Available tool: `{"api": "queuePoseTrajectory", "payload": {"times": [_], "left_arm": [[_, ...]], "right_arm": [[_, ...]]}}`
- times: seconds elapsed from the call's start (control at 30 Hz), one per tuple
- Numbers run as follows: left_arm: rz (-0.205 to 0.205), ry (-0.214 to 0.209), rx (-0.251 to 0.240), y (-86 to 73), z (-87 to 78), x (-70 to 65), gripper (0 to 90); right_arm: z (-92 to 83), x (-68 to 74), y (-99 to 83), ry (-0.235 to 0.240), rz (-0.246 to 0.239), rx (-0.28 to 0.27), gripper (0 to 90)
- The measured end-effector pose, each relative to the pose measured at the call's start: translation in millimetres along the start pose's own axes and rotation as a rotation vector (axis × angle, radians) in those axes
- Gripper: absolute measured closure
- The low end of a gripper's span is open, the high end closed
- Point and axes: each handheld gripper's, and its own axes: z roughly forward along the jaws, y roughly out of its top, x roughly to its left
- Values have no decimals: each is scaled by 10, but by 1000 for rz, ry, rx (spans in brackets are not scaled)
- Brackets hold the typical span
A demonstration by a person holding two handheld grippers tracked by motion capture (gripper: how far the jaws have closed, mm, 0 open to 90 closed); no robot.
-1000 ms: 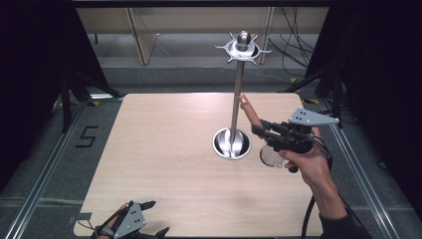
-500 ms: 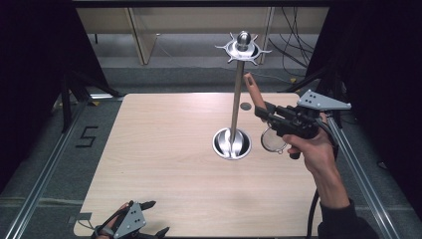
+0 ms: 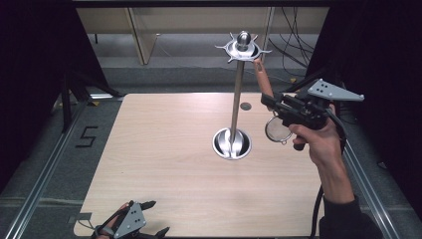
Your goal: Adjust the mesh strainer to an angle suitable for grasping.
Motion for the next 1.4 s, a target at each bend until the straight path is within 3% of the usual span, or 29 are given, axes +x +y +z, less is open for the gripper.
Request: {"api": "queuePoseTrajectory", "payload": {"times": [0.07, 0.13, 0.37, 0.47, 0.77, 1.1, 1.13, 1.27, 1.4], "left_arm": [[-2, -7, 6, -1, -2, 1, 152], [2, -4, 4, 1, -1, 3, 152], [0, -6, 5, 0, -2, 3, 152], [-7, -9, 5, -2, -2, 1, 152], [0, 1, -1, 1, 0, 4, 152], [-4, -7, 3, 0, -2, 2, 152], [-1, -7, 5, 0, -3, 3, 152], [-3, -8, 4, 0, -2, 2, 152], [-7, -9, 4, 0, 3, -2, 152]], "right_arm": [[-1, -27, 6, -3, -8, -4, 713], [4, -36, -2, -8, 13, 2, 713], [81, -59, -21, 20, 26, 0, 713], [101, -81, -24, 33, 59, 3, 713], [177, -119, -32, 37, 50, 11, 713], [255, -130, -83, 48, 76, 37, 710], [265, -147, -91, 52, 56, 36, 706], [281, -147, -114, 42, 83, 39, 696], [292, -157, -106, 37, 72, 40, 704]]}}
